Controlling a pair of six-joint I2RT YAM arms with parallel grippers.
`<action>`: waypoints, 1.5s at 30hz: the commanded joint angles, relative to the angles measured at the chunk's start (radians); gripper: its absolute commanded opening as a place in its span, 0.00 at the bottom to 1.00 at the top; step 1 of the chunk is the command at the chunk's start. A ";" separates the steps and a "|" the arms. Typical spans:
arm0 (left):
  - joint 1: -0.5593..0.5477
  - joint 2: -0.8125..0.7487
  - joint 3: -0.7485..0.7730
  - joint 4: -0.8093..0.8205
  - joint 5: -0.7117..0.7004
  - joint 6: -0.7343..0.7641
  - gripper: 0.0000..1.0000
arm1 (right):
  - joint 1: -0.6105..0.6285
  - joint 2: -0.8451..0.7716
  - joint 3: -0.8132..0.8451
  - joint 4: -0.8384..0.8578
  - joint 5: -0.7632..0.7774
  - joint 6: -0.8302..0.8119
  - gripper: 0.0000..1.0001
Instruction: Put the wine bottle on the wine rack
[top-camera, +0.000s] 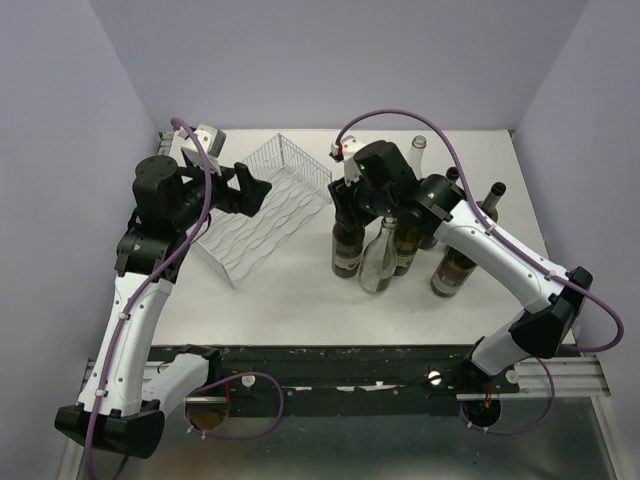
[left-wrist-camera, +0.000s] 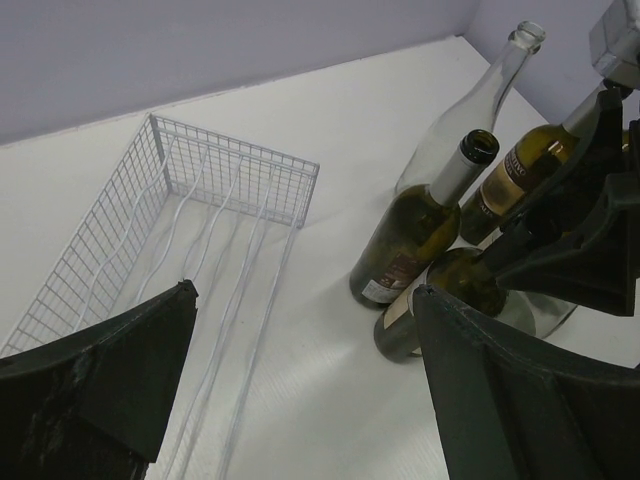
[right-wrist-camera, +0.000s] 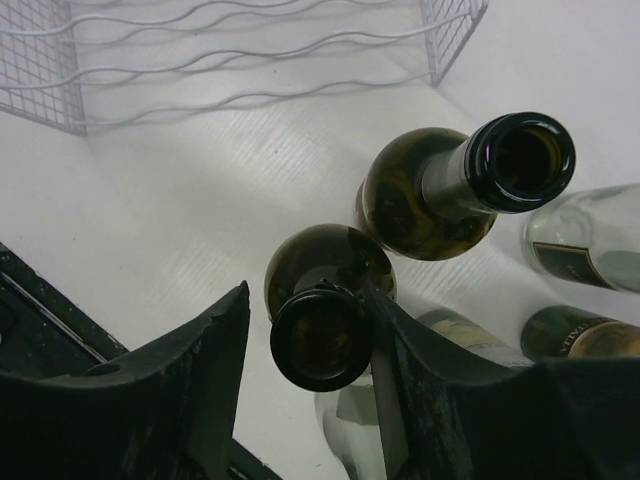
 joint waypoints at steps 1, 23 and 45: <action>-0.001 -0.025 -0.028 0.033 -0.021 -0.013 0.99 | 0.010 0.014 -0.035 0.017 0.031 0.021 0.55; -0.024 -0.125 -0.320 0.228 0.286 -0.022 0.99 | 0.023 0.052 0.248 -0.002 -0.132 0.109 0.01; -0.150 -0.163 -0.628 0.632 0.485 -0.019 0.99 | 0.022 -0.020 0.298 0.178 -0.473 0.288 0.01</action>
